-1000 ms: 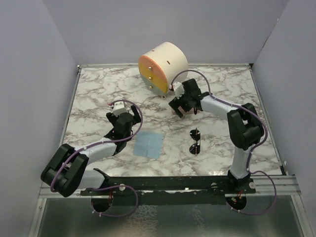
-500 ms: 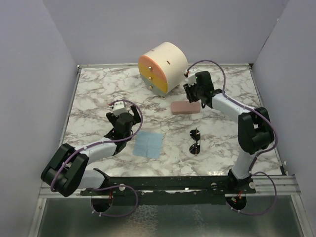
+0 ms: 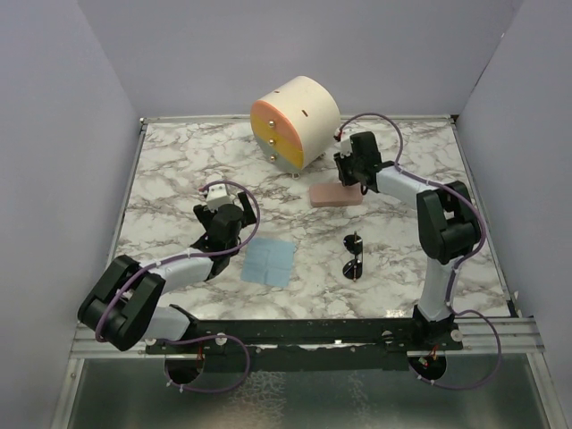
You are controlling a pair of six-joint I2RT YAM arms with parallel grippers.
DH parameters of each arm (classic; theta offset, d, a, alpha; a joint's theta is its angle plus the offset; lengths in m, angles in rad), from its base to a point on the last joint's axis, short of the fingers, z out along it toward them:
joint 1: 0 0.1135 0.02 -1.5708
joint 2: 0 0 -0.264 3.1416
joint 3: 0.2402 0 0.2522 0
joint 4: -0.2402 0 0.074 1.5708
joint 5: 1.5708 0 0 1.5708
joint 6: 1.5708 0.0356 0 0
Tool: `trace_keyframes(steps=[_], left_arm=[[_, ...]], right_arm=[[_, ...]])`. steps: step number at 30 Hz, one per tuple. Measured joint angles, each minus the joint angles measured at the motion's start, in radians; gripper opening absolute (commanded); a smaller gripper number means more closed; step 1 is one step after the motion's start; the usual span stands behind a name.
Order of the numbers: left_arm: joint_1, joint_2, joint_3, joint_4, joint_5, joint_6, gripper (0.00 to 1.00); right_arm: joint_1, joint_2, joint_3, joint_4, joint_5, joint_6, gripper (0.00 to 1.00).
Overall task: Organize the sunglasses
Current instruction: Adjust the sunglasses case at the center of the board.
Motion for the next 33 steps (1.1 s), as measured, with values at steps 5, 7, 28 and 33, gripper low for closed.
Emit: trace_keyframes(steps=[5,7,28,33], left_arm=[[0.0,0.016,0.001,0.0,0.0,0.0,0.99],[0.0,0.021,0.002,0.0,0.0,0.0,0.99],[0.0,0.023,0.002,0.0,0.001,0.0,0.99],[0.0,0.022,0.002,0.0,0.001,0.0,0.99]], right_arm=[[-0.013,0.026,0.01,0.009,0.003,0.006,0.18],[-0.017,0.043,0.022,0.008,0.008,0.008,0.18],[-0.019,-0.073,-0.087,-0.05,0.001,0.061,0.07],[-0.01,-0.148,-0.137,-0.066,-0.016,0.086,0.07]])
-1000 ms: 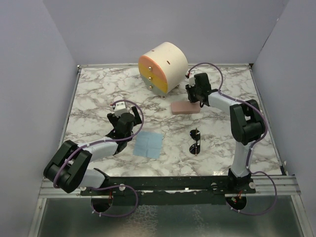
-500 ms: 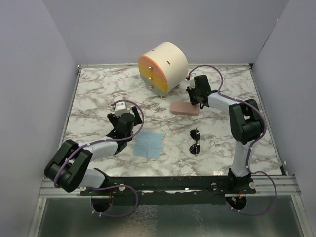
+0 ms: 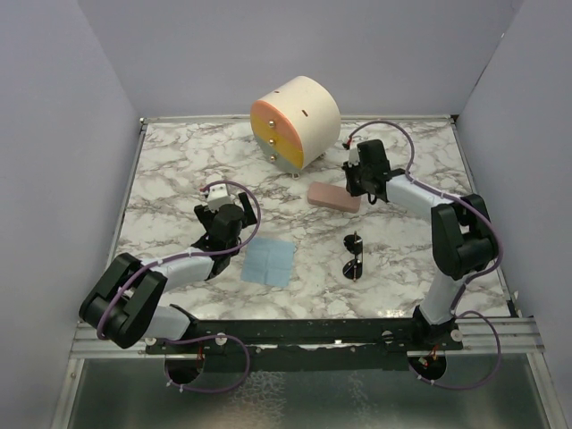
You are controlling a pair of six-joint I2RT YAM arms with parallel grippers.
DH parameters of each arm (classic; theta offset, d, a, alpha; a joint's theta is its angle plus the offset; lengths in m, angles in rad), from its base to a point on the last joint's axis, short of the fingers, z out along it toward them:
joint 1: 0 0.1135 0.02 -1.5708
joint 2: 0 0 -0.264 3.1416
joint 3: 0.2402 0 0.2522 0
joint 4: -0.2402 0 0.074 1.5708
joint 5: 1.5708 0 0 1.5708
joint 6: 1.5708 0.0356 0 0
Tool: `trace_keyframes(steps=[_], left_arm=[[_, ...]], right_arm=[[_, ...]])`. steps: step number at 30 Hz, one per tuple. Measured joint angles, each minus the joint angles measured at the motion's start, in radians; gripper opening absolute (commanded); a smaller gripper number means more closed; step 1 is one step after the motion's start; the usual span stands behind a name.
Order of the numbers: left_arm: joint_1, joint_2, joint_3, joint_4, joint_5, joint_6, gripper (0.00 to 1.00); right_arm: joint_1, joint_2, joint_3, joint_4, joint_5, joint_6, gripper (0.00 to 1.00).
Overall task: Organize the sunglasses
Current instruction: Adjust the sunglasses case at the center of the board.
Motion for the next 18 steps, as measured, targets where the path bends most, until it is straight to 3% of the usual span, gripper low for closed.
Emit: trace_keyframes(steps=[7,18], left_arm=[[0.0,-0.019,0.0,0.0,0.0,0.0,0.99],[0.0,-0.03,0.0,0.0,0.0,0.0,0.99]], right_arm=[[0.031,-0.006,-0.014,-0.004,0.002,0.027,0.01],[0.031,0.03,0.07,-0.003,0.091,0.05,0.01]])
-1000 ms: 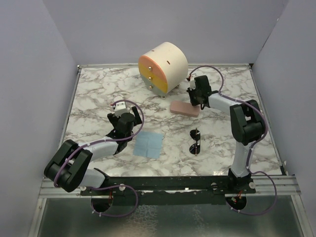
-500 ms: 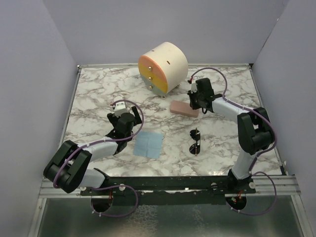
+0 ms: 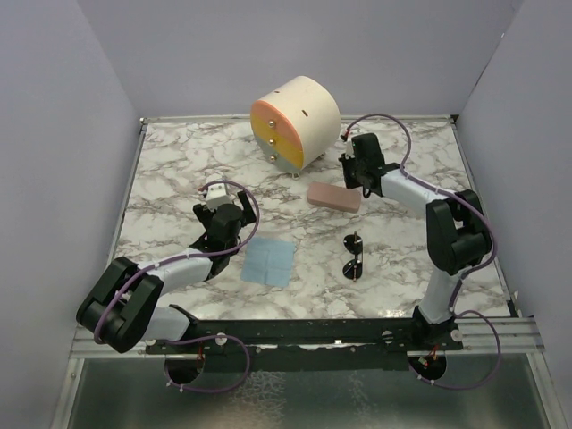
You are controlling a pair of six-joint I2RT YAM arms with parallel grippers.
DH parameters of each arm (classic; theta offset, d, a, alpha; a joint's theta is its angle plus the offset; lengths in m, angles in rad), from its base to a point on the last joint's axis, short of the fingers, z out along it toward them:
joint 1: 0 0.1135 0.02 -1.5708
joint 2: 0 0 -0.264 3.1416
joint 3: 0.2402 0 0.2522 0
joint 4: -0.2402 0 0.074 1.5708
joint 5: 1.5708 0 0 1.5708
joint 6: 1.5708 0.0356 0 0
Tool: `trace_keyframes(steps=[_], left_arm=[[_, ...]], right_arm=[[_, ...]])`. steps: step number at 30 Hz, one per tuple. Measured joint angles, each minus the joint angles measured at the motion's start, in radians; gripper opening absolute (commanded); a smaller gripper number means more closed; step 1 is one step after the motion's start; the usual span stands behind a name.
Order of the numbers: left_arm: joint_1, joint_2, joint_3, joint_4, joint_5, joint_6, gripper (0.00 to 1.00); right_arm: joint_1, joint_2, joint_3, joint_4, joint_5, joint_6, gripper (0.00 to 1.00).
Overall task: Organize the sunglasses
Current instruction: Adjust the sunglasses case at the center of the board.
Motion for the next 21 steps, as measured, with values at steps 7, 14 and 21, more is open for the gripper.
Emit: trace_keyframes(steps=[7,14,21], left_arm=[[0.0,0.0,0.0,0.0,0.0,0.0,0.99],[0.0,0.0,0.0,0.0,0.0,0.0,0.99],[0.0,0.002,0.0,0.0,0.0,0.0,0.99]], right_arm=[[-0.001,0.113,0.043,0.002,0.029,0.0,0.01],[-0.005,0.144,0.048,-0.022,0.032,0.006,0.01],[0.006,0.141,0.045,-0.052,0.026,0.025,0.01]])
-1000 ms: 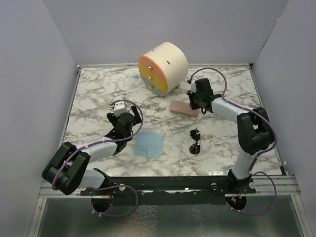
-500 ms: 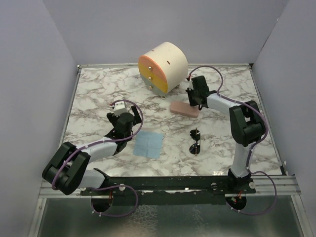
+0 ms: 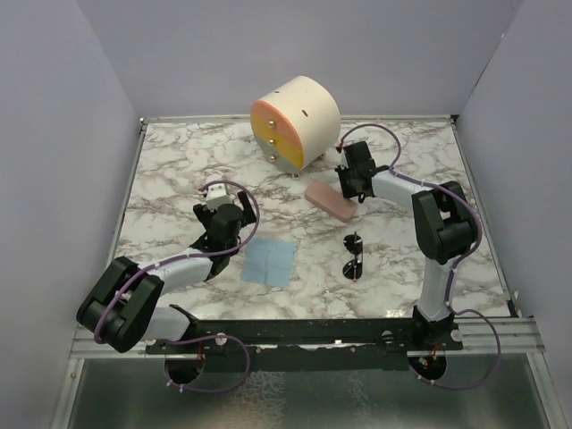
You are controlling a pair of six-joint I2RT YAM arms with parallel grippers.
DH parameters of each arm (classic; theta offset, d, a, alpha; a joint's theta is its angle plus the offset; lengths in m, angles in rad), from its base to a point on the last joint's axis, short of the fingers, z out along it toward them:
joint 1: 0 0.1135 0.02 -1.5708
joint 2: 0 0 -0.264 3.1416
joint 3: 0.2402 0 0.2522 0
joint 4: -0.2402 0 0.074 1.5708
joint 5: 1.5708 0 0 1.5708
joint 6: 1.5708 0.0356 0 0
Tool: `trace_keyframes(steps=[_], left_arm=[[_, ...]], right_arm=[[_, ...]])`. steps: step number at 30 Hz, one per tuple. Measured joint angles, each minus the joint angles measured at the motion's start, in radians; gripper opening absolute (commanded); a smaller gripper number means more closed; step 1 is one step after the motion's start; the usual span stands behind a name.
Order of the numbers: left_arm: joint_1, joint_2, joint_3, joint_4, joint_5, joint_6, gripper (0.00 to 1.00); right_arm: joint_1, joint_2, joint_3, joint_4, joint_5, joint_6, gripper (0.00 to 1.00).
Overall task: Organize the sunglasses
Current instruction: Adjust the sunglasses case at the center of the board.
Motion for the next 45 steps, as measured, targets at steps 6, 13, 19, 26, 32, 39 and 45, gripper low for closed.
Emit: trace_keyframes(steps=[6,13,19,26,32,39,45], left_arm=[[0.0,0.0,0.0,0.0,0.0,0.0,0.99],[0.0,0.0,0.0,0.0,0.0,0.0,0.99],[0.0,0.0,0.0,0.0,0.0,0.0,0.99],[0.0,0.003,0.0,0.0,0.0,0.0,0.99],[0.0,0.004,0.0,0.0,0.0,0.0,0.99],[0.0,0.008,0.0,0.0,0.0,0.0,0.99],[0.0,0.008,0.0,0.0,0.0,0.0,0.99]], right_arm=[[0.033,-0.043,-0.068,0.003,-0.001,0.016,0.01],[0.045,-0.109,-0.158,0.019,-0.003,0.043,0.01],[0.069,-0.14,-0.194,0.02,-0.01,0.056,0.01],[0.134,-0.175,-0.202,0.003,0.002,0.07,0.46],[0.14,-0.225,-0.204,-0.001,0.056,0.091,0.55],[0.138,-0.244,-0.159,-0.043,0.081,0.102,0.7],[0.14,-0.242,-0.065,-0.105,0.051,0.135,0.78]])
